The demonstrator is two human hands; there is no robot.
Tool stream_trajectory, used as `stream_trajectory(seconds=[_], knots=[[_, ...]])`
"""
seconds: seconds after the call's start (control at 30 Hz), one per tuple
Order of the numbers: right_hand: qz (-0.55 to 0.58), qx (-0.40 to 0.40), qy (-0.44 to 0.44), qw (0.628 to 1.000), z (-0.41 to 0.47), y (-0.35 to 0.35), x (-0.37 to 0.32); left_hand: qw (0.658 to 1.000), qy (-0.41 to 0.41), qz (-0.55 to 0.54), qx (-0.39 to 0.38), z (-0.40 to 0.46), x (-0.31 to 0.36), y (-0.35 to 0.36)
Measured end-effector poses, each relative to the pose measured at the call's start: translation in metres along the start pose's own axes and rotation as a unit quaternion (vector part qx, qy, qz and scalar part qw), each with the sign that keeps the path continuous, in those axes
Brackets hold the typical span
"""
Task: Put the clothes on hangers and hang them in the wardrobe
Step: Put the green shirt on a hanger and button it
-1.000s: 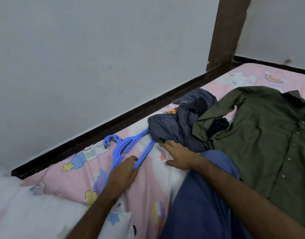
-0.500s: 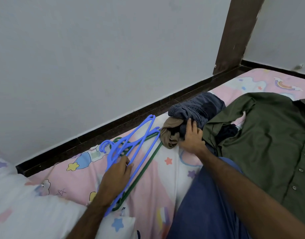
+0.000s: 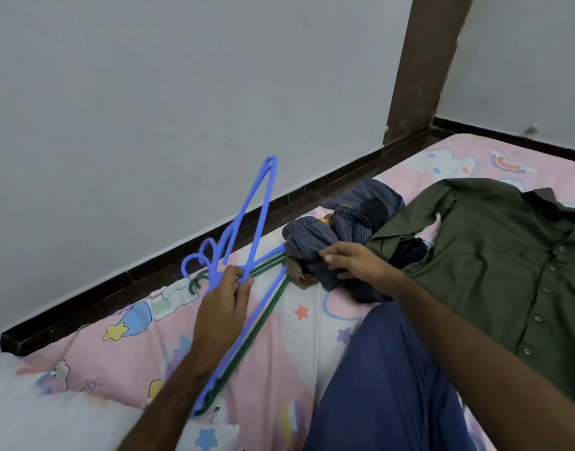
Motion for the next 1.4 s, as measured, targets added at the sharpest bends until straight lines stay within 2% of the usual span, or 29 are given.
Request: stream_trajectory(seconds=[0.17, 0.27, 0.33, 0.5, 0.63, 0.8, 0.97, 1.07, 1.2, 1.3, 1.4], knots=[[0.211, 0.023, 0.005, 0.977, -0.012, -0.038, -0.050, 0.983, 0.126, 0.132, 0.031, 0.026, 0.052, 0.000], [0.336, 0.039, -0.025, 0.941, -0.025, -0.069, -0.073, 0.954, 0.200, 0.221, 0.023, 0.032, 0.081, 0.007], [0.379, 0.047, -0.034, 0.924, -0.036, -0.090, -0.081, 0.944, 0.231, 0.235, 0.026, 0.029, 0.095, 0.015], [0.286, 0.000, 0.011, 0.958, -0.056, -0.111, -0.070, 0.948, 0.234, 0.215, -0.035, -0.013, 0.117, 0.047], [0.265, 0.052, 0.026, 0.963, -0.063, -0.107, -0.049, 0.936, 0.246, 0.232, -0.095, -0.045, 0.122, 0.062], [0.311, 0.105, 0.001, 0.944, -0.073, -0.122, -0.030, 0.930, 0.251, 0.237, -0.124, -0.042, 0.119, 0.066], [0.370, 0.171, -0.052, 0.912, -0.108, -0.171, -0.021, 0.948, 0.279, 0.090, -0.121, -0.017, 0.135, 0.073], [0.385, 0.208, -0.061, 0.897, -0.132, -0.198, -0.008, 0.938, 0.321, 0.061, -0.119, 0.015, 0.148, 0.088], [0.334, 0.212, -0.046, 0.917, -0.167, -0.226, 0.014, 0.930, 0.338, 0.075, -0.122, 0.067, 0.169, 0.111], [0.289, 0.187, -0.021, 0.938, -0.193, -0.246, 0.036, 0.902, 0.388, 0.063, -0.177, 0.107, 0.190, 0.130], [0.251, 0.166, 0.034, 0.953, -0.213, -0.261, 0.048, 0.817, 0.519, 0.085, -0.236, 0.130, 0.218, 0.154]])
Point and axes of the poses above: each hand's wrist, its own z-axis towards the middle knuckle, its own y-axis out of the palm, x = y × z, the point moved 2 cm from there along z, towards the middle knuckle, and after that the axes turned 5 degrees about z, right-handed, at the moved point
